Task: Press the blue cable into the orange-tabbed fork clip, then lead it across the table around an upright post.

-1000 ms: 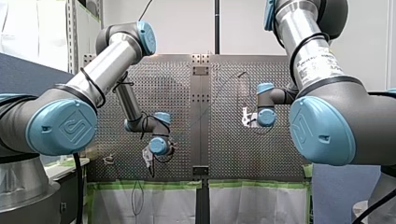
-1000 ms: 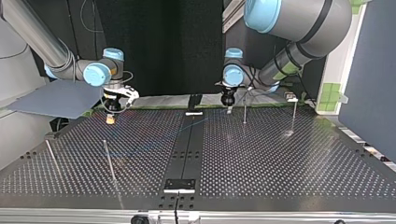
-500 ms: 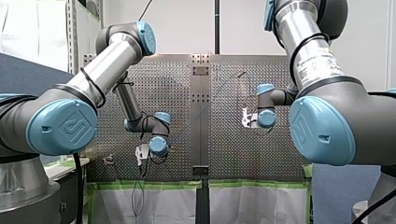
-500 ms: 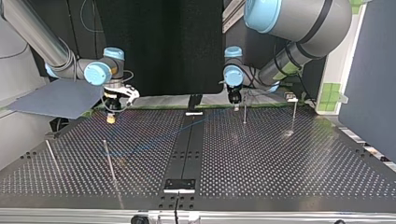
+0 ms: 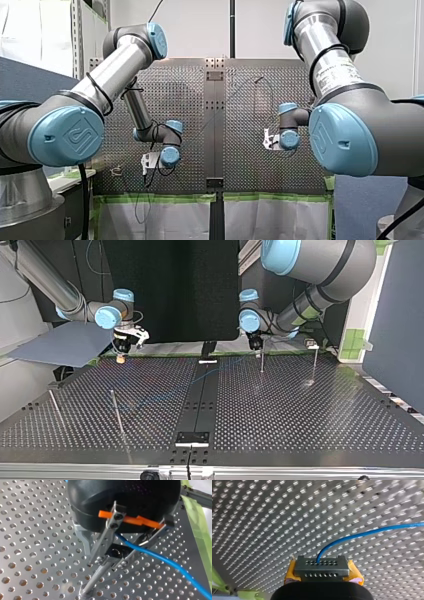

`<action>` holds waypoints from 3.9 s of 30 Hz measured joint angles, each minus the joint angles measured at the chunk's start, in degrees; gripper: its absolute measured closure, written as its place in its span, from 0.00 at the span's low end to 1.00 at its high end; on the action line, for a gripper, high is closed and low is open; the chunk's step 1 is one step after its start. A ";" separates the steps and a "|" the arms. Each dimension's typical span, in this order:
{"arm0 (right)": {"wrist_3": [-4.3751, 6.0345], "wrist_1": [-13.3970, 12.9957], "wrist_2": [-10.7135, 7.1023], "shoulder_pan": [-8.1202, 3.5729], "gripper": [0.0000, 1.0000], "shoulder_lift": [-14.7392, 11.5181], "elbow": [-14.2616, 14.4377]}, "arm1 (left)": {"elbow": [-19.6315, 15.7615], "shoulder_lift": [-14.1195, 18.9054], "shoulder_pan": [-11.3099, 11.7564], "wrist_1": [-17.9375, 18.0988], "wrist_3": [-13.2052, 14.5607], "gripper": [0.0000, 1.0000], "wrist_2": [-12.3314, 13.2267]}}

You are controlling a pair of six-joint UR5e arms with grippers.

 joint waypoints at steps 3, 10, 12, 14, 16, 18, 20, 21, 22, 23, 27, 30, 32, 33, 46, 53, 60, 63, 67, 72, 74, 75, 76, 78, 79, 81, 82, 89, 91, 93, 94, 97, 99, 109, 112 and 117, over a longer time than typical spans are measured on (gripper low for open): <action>0.07 -0.31 0.02 -0.34 1.00 0.86 0.00 | -0.01 0.01 0.01 -0.05 -0.01 0.00 0.02; 0.09 -0.68 0.10 -0.91 1.00 3.56 0.00 | -0.01 0.01 0.00 -0.08 -0.16 0.00 0.02; 0.12 -0.73 0.17 -0.99 1.00 4.43 0.02 | -0.02 0.00 0.00 -0.07 -0.19 0.00 0.02; 0.17 -0.85 0.33 -1.05 1.00 5.39 0.02 | -0.02 0.00 0.00 -0.07 -0.21 0.00 0.02; 0.24 -1.15 0.59 -1.11 1.00 6.39 0.01 | -0.02 0.00 0.00 -0.07 -0.20 0.00 0.02; 0.36 -1.44 0.99 -1.12 1.00 7.34 0.01 | -0.02 0.00 0.00 -0.07 -0.15 0.00 0.02; 0.49 -1.90 1.54 -1.17 1.00 8.45 0.02 | -0.03 0.00 0.00 -0.07 -0.14 0.00 0.02; 0.56 -2.14 1.76 -1.20 1.00 8.94 0.01 | -0.03 0.00 0.00 -0.06 -0.11 0.00 0.03; 0.64 -2.49 2.06 -1.25 1.00 9.61 0.01 | -0.03 -0.01 0.00 -0.06 -0.10 0.00 0.03; 0.70 -2.77 2.30 -1.29 1.00 10.12 0.01 | -0.03 0.00 0.00 -0.07 -0.10 0.00 0.03; 1.03 -4.12 3.20 -1.51 1.00 12.43 0.01 | -0.05 0.00 0.00 -0.12 -0.06 0.00 0.04; 1.35 -5.19 3.61 -1.83 1.00 14.10 0.01 | -0.05 0.00 0.00 -0.14 -0.01 0.00 0.03; 1.54 -5.96 3.81 -2.06 1.00 15.27 0.01 | -0.05 -0.01 0.00 -0.15 0.01 0.00 0.03; 1.62 -6.27 3.89 -2.18 1.00 15.76 0.01 | -0.05 0.00 0.00 -0.15 0.02 0.00 0.03; 2.41 -9.65 4.84 -4.36 1.00 21.01 0.00 | -0.06 -0.02 -0.02 -0.44 0.19 0.00 0.03; 2.50 -12.21 4.47 -6.65 1.00 23.05 0.00 | -0.06 -0.01 -0.03 -0.73 0.30 0.00 0.03; 2.42 -14.71 4.18 -8.43 1.00 25.06 -0.07 | -0.05 0.01 -0.03 -0.88 0.48 0.00 0.04; 2.51 -15.32 3.84 -8.97 1.00 25.34 -0.20 | -0.05 0.00 -0.03 -1.01 0.54 0.00 0.04; 2.43 -15.72 2.85 -9.56 1.00 25.60 -0.53 | -0.05 0.01 -0.03 -1.10 0.62 0.00 0.04; 2.27 -15.90 1.85 -9.80 1.00 25.76 -1.00 | -0.05 0.01 -0.03 -1.12 0.65 0.00 0.04; 2.17 -16.01 1.12 -9.82 1.00 25.97 -1.31 | -0.06 -0.01 -0.03 -1.12 0.65 0.00 0.04; 2.13 -15.99 0.76 -9.83 1.00 26.15 -1.52 | -0.06 -0.01 -0.04 -1.12 0.63 0.00 0.04; 2.09 -15.92 0.37 -9.83 1.00 26.45 -1.83 | -0.06 -0.01 -0.05 -1.12 0.61 0.00 0.04; 2.03 -15.66 0.00 -9.84 1.00 27.10 -2.45 | -0.06 0.00 -0.05 -1.15 0.55 0.00 0.04; 1.97 -15.45 -0.11 -9.84 1.00 27.49 -2.82 | -0.06 -0.01 -0.05 -1.17 0.53 0.00 0.04; 1.86 -15.25 -0.23 -9.85 1.00 27.87 -3.26 | -0.05 0.00 -0.05 -1.24 0.45 0.00 0.04; 1.80 -15.15 -0.29 -9.84 1.00 28.02 -3.53 | -0.05 0.00 -0.05 -1.26 0.38 0.00 0.05; 1.64 -14.78 -0.74 -9.54 1.00 28.35 -4.55 | -0.07 0.00 0.07 -1.50 -1.50 0.00 1.57; 1.63 -14.77 -0.87 -9.47 1.00 28.37 -4.62 | -0.07 -0.01 0.07 -1.65 -2.51 0.00 2.61; 1.65 -14.79 -0.94 -9.44 1.00 28.38 -4.64 | -0.07 0.00 0.04 -1.67 -3.62 0.00 3.73; 1.68 -14.80 -0.95 -9.43 1.00 28.40 -4.64 | -0.07 0.00 0.02 -1.64 -4.10 0.00 4.21; 1.76 -14.80 -0.98 -9.41 1.00 28.43 -4.64 | -0.06 0.01 0.00 -1.22 -5.79 0.00 5.89; 1.79 -14.78 -0.99 -9.39 1.00 28.43 -4.65 | -0.02 0.05 0.02 -0.97 -7.03 0.00 7.14; 1.89 -14.57 -1.14 -9.33 1.00 28.45 -4.67 | 0.08 0.53 0.15 -0.67 -12.72 0.00 12.24; 1.93 -14.56 -1.28 -9.28 1.00 28.46 -4.67 | 0.06 1.37 0.07 -0.67 -13.34 0.00 12.71; 1.97 -14.53 -1.33 -9.25 1.00 28.48 -4.66 | 0.06 2.81 -0.18 -0.82 -13.59 0.00 12.91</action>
